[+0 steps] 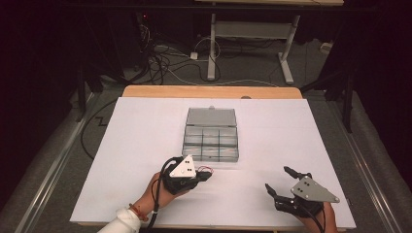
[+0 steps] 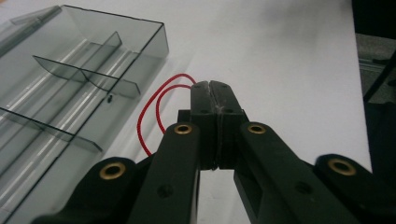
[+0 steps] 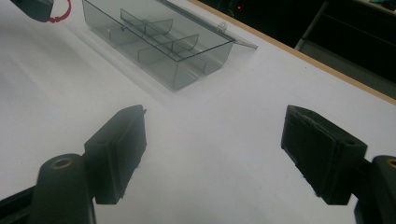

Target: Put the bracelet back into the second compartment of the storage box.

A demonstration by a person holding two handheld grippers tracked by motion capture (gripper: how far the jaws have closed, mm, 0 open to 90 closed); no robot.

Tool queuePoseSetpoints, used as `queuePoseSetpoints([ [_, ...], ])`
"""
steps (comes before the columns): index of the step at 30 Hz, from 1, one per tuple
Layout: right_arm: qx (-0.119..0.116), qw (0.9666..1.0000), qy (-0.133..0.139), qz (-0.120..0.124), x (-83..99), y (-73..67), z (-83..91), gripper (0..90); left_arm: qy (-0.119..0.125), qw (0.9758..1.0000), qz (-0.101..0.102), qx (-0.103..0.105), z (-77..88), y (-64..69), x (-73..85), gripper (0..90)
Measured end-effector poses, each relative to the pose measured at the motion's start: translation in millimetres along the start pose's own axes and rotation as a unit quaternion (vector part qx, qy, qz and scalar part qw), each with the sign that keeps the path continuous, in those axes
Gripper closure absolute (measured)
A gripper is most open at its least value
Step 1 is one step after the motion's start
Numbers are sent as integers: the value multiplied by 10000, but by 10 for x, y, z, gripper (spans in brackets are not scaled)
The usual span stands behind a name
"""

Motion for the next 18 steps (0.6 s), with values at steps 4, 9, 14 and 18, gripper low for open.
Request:
queuePoseSetpoints([
  [4, 32, 10000, 34, 19, -7, 11, 12, 230, 106, 9999, 50, -43, 21, -48, -44, 867],
  [9, 62, 10000, 76, 6, -14, 18, 24, 230, 243, 9996, 121, -43, 45, -96, -82, 868],
  [14, 23, 10000, 86, 23, -18, 11, 24, 230, 303, 9994, 107, -120, 50, -132, -121, 867],
  [18, 38, 9999, 95, -1, -17, 23, 24, 230, 320, 9993, 101, -149, 39, -176, -158, 867],
])
Point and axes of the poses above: each handheld gripper's, and its own axes: z roughly backward along the jaws, x roughly out of its underside, y roughly to its right, the point moved 2 cm from there along -z, roughly forward along the jaws, and after that the axes turned 6 degrees about z, right-handed, at the moved point
